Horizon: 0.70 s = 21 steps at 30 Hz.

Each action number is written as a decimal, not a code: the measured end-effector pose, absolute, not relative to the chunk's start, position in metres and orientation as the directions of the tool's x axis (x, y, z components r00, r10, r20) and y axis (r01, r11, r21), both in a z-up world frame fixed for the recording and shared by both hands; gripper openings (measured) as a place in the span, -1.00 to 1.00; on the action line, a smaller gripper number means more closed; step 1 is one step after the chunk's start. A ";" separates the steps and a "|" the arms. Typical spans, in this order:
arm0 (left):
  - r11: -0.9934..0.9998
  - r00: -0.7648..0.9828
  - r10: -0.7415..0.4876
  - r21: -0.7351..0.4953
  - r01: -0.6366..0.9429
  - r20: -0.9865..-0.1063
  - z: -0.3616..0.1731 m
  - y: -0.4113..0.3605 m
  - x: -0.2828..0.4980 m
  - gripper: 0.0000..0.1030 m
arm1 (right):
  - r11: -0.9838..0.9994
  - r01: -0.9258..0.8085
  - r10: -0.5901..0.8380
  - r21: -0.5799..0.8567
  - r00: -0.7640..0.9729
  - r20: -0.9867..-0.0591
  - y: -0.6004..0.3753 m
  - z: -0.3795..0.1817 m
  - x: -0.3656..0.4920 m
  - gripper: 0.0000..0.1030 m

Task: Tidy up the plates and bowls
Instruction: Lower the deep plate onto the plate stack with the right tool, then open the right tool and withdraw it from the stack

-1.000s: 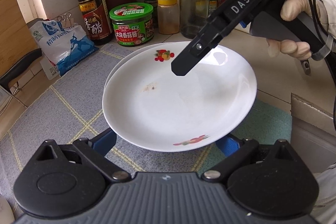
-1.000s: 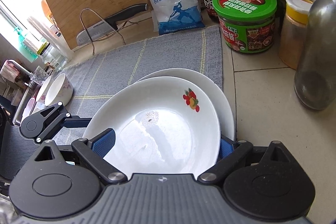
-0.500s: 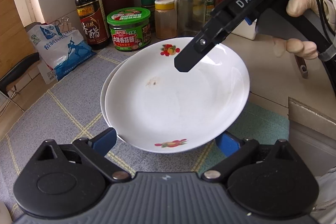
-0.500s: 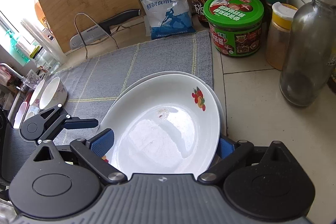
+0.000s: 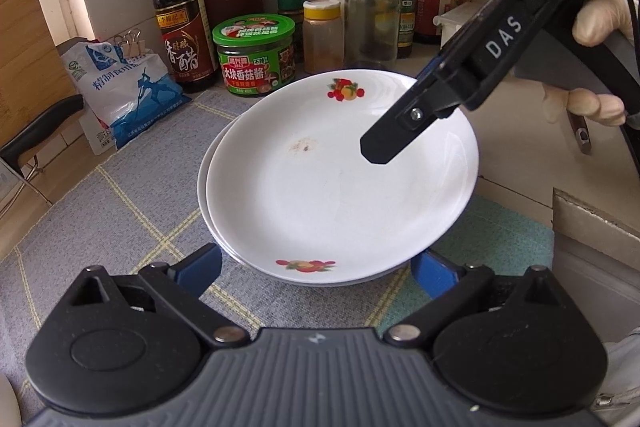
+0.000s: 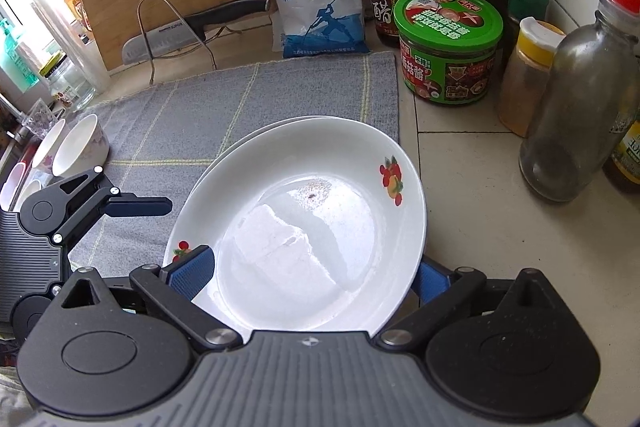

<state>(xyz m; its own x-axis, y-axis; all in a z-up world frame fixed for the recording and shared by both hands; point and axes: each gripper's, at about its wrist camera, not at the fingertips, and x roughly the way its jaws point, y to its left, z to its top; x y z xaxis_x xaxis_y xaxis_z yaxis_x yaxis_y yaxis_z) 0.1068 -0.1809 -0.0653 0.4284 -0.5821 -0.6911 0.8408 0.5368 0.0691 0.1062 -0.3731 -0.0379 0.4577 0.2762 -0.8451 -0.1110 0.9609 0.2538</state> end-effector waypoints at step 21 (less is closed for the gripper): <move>0.641 0.553 -0.635 0.032 0.767 -0.539 -0.033 -0.153 0.092 0.99 | 0.987 -0.162 0.112 0.011 0.631 -0.768 -0.344 -0.016 0.075 1.00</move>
